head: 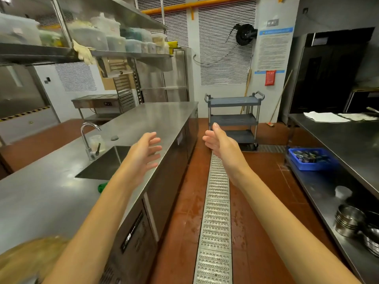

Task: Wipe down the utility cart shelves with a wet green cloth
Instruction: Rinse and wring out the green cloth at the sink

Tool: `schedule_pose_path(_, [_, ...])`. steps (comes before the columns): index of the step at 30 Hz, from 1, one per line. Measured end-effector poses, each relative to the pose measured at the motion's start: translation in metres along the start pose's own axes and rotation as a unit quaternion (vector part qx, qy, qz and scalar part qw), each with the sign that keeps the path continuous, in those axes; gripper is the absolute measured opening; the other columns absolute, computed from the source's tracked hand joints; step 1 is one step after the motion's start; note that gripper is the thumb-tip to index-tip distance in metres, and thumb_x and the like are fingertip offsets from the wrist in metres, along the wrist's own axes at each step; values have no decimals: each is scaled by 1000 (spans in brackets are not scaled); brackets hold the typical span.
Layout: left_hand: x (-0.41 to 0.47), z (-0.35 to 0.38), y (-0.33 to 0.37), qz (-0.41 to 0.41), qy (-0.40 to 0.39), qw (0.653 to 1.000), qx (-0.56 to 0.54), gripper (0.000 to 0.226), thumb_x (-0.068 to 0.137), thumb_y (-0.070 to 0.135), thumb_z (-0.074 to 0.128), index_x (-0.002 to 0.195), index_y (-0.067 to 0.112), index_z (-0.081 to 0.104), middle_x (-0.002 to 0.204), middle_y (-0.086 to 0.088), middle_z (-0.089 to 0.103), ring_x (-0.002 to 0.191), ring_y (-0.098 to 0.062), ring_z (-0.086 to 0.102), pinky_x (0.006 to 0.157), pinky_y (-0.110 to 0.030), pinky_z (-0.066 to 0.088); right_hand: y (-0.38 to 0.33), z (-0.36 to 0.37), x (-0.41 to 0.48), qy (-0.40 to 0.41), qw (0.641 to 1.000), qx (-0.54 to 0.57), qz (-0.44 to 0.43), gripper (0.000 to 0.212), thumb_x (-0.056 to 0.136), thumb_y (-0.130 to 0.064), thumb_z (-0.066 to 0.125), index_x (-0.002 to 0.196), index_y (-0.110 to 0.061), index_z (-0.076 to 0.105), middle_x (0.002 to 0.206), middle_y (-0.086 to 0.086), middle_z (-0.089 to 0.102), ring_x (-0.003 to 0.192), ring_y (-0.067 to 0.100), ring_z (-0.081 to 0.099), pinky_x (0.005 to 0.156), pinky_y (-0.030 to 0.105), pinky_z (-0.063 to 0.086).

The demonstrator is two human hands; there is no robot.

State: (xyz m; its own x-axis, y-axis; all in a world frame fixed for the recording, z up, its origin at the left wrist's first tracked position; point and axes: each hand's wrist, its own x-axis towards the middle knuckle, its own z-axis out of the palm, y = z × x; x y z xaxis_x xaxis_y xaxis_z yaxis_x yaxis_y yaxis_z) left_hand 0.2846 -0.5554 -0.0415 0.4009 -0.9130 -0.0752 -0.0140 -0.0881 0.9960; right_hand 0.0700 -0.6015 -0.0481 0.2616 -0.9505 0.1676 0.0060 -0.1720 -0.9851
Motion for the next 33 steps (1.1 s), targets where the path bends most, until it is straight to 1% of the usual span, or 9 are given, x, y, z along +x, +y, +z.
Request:
schedule_pose_path(5, [47,14,0,-7,20,1000,-11,40,98,49,47,121,22,65,126,-6,64,113,-27,61,96,-43,49,8,-12,52,3,1000,-6,-1,62,99,-61,34,145,-22,47,142,-3,55,131,13,50,118,44,31])
schedule_pose_path(9, [80,14,-3,-8,29,1000,-11,42,98,50,46,124,22,64,128,-6,62,117,-27,60,101,-45,48,17,-10,89,0,1000,-6,-1,62,98,-61,34,145,-22,46,142,-3,54,132,13,49,118,44,31])
schedule_pose_path(13, [117,8,-7,-14,35,999,-19,42,98,49,46,124,21,64,127,-5,63,115,-26,61,101,-44,47,29,5,123,-13,1000,-6,9,60,99,-59,33,146,-22,46,144,-2,53,133,12,47,118,39,29])
schedule_pose_path(17, [161,-5,-13,-18,39,999,-25,41,98,49,46,123,21,64,128,-5,63,118,-29,60,100,-44,47,45,30,163,-25,999,-18,14,61,98,-61,33,143,-24,49,143,-4,53,133,12,47,118,39,29])
schedule_pose_path(20, [199,-22,-16,-14,38,999,-19,43,98,50,46,127,22,63,131,-5,61,120,-30,59,105,-47,45,54,54,204,-26,999,-24,8,56,97,-63,34,133,-26,56,138,-5,57,131,12,49,116,38,31])
schedule_pose_path(22, [227,-36,-15,-9,39,999,-13,44,99,50,45,128,23,62,131,-4,61,119,-29,59,108,-49,44,59,72,232,-26,999,-23,0,59,97,-63,36,136,-24,55,138,-6,57,129,11,50,115,35,33])
schedule_pose_path(25, [270,-59,-13,-12,45,999,-21,41,98,50,46,124,23,64,128,-3,63,115,-27,61,105,-48,46,63,102,273,-35,999,-23,-8,62,97,-62,36,142,-21,50,139,-6,56,129,9,50,110,28,33])
schedule_pose_path(29, [323,-83,-3,-15,43,999,-25,40,99,50,46,122,22,63,129,-4,63,116,-27,60,101,-44,46,66,138,325,-36,999,-27,-8,64,97,-63,36,144,-21,49,139,-7,57,128,8,50,110,29,33])
schedule_pose_path(33, [368,-103,14,-5,42,999,-20,41,100,48,44,126,22,61,131,-4,61,121,-28,58,100,-43,45,65,164,370,-36,999,-19,-10,66,96,-64,37,144,-21,48,139,-6,57,128,8,51,112,32,33])
